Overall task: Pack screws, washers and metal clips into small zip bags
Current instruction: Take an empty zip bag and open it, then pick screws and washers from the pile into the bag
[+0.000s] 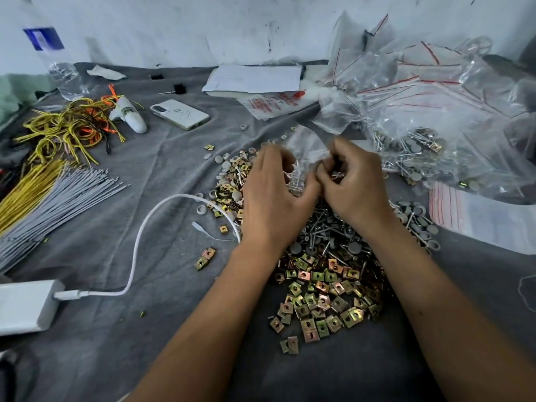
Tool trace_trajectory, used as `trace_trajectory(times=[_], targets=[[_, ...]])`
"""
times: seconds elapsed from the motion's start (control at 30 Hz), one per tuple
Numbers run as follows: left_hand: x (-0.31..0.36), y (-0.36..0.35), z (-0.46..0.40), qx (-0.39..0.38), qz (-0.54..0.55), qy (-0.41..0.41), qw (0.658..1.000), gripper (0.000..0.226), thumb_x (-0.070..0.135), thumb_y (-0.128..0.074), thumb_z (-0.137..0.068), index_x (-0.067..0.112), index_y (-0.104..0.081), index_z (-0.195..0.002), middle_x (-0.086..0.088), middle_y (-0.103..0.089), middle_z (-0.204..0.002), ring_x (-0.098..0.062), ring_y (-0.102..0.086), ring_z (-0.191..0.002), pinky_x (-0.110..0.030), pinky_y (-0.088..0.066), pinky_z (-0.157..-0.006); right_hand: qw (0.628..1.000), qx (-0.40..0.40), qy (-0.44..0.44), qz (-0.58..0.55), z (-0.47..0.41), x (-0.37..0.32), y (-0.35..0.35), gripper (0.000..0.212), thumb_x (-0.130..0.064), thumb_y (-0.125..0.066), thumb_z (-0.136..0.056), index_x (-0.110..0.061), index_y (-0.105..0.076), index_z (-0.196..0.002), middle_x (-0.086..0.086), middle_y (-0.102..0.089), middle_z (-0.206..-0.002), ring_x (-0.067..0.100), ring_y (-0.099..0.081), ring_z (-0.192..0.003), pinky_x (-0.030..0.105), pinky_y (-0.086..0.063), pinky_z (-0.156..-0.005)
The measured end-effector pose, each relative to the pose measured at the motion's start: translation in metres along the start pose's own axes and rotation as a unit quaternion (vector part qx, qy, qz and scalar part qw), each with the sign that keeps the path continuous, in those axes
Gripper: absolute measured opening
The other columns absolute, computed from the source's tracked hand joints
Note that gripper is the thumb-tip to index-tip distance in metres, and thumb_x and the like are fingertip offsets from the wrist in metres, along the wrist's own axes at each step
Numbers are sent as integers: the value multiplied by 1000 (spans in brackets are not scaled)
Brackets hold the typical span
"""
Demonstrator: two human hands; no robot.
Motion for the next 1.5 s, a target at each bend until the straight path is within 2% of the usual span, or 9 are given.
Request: trace_trajectory(times=[0.23, 0.5, 0.73, 0.83, 0.93, 1.03, 1.1, 1.27, 1.5], targets=[[-2, 4, -3, 25, 16, 33, 999, 15, 11, -69, -86, 11, -57, -94, 1, -64, -79, -18, -62, -68, -45, -52, -63, 997, -46, 35, -55, 1, -10, -7, 21, 0, -77, -80, -11, -60, -82, -1, -63, -78, 18, -64, -73, 41, -59, -62], [-11, 19, -8, 90, -24, 19, 995, 13, -1, -68, -78, 7, -59, -85, -3, -63, -76, -26, -61, -66, -45, -53, -58, 997, 67, -4, -25, -3, -2, -2, 16, 0, -72, -79, -10, -60, -79, 2, -64, -75, 22, -65, -68, 46, -55, -60], [-6, 22, -9, 49, -1, -117, 992, 9, 4, -75, -89, -1, -68, -85, -7, -67, -84, -22, -64, -70, -40, -55, -61, 992, 9, -65, -109, -5, 1, 0, 30, -13, -81, -85, -29, -56, -80, -3, -66, -72, 20, -68, -56, 39, -56, -49], [-4, 25, -9, 83, -2, -139, 987, 6, 1, -71, -92, -3, -71, -87, -9, -70, -86, -24, -66, -73, -40, -55, -63, 975, -38, -76, -206, -4, 2, 0, 25, -11, -85, -82, -25, -65, -89, -3, -72, -84, 16, -74, -67, 30, -60, -56], [-11, 38, -14, 211, -41, -112, 970, 7, -4, -69, -92, -4, -73, -86, -14, -69, -86, -27, -65, -71, -34, -53, -63, 996, -88, -6, -6, -3, 7, 3, 29, -48, -82, -79, -26, -69, -94, -8, -68, -97, 2, -61, -88, 18, -50, -72], [-17, 50, -22, 290, -60, -98, 950, 10, -4, -68, -95, -6, -77, -91, -22, -62, -88, -25, -58, -72, -29, -47, -62, 962, -199, -25, 184, -4, 12, 6, 52, -84, -57, -68, -35, -63, -86, -14, -56, -96, 8, -41, -101, 30, -30, -78], [-15, 46, -21, 243, -83, -99, 961, 11, -3, -68, -95, -7, -77, -92, -20, -60, -90, -18, -51, -75, -24, -40, -62, 959, -226, -50, 162, -6, 11, 6, 45, -81, -56, -69, -38, -59, -82, -18, -52, -91, 7, -42, -99, 29, -30, -77], [-10, 16, -8, -56, -150, 18, 987, 15, 10, -68, -96, -1, -78, -97, -11, -60, -98, -26, -57, -82, -45, -52, -73, 985, -148, -15, 86, -5, 9, 8, 20, -32, -82, -84, -14, -79, -93, -2, -68, -89, 16, -60, -84, 42, -51, -79], [-17, 18, -10, -35, -88, 58, 994, 22, 2, -64, -90, 7, -82, -102, -11, -68, -91, -25, -61, -79, -40, -54, -75, 995, -63, -72, 2, -6, 13, 12, 15, -22, -79, -89, -12, -81, -101, 1, -76, -93, 14, -70, -86, 40, -56, -81]])
Point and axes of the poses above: each hand's wrist, its own z-axis away from the middle knuckle, its own y-axis out of the back of the hand, x = y × z, the point moved 1 cm from there along -z, towards the middle knuckle
